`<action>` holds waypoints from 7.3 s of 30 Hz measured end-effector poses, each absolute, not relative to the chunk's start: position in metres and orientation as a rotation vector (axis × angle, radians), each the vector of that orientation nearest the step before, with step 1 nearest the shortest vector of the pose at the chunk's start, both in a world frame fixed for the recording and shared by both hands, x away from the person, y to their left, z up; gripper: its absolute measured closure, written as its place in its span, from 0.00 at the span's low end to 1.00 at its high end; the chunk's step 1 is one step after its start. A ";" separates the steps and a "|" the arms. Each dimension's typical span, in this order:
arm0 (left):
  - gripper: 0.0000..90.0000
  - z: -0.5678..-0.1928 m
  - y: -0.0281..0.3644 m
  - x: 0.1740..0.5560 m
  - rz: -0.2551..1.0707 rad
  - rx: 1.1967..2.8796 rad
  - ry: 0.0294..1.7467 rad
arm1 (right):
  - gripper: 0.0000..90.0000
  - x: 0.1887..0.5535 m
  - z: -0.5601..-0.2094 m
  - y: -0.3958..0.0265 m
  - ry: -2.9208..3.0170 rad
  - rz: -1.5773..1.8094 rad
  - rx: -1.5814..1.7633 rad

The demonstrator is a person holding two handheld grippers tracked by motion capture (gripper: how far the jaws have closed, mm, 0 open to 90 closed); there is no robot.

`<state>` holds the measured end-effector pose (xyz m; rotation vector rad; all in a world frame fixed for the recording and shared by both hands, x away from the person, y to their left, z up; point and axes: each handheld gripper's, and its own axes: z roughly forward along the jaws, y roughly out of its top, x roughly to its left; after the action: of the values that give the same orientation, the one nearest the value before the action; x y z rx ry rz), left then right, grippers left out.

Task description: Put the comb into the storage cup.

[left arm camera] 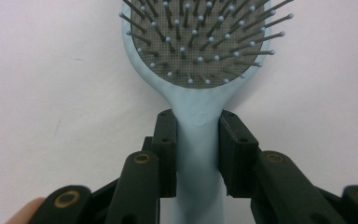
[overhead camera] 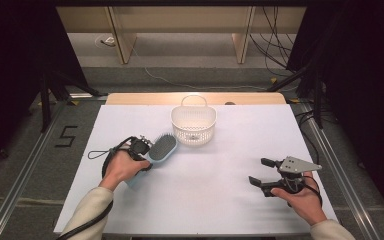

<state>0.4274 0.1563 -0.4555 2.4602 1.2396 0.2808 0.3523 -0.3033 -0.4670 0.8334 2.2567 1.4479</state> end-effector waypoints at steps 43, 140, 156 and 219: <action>0.78 -0.446 0.190 0.417 0.528 2.107 1.216 | 0.19 0.352 -0.467 -0.303 2.258 1.452 0.824; 0.78 -0.425 0.191 0.414 0.704 1.763 1.075 | 0.19 0.353 -0.468 -0.304 2.253 1.464 0.840; 0.78 -0.419 0.187 0.415 0.707 1.739 1.056 | 0.19 0.353 -0.468 -0.304 2.253 1.463 0.844; 0.78 -0.405 0.168 0.431 0.698 1.736 1.006 | 0.19 0.354 -0.469 -0.305 2.244 1.473 0.860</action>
<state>0.4306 0.1683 -0.4050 1.7356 1.0065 0.6981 0.3539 -0.3045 -0.4691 0.8602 2.2442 1.4735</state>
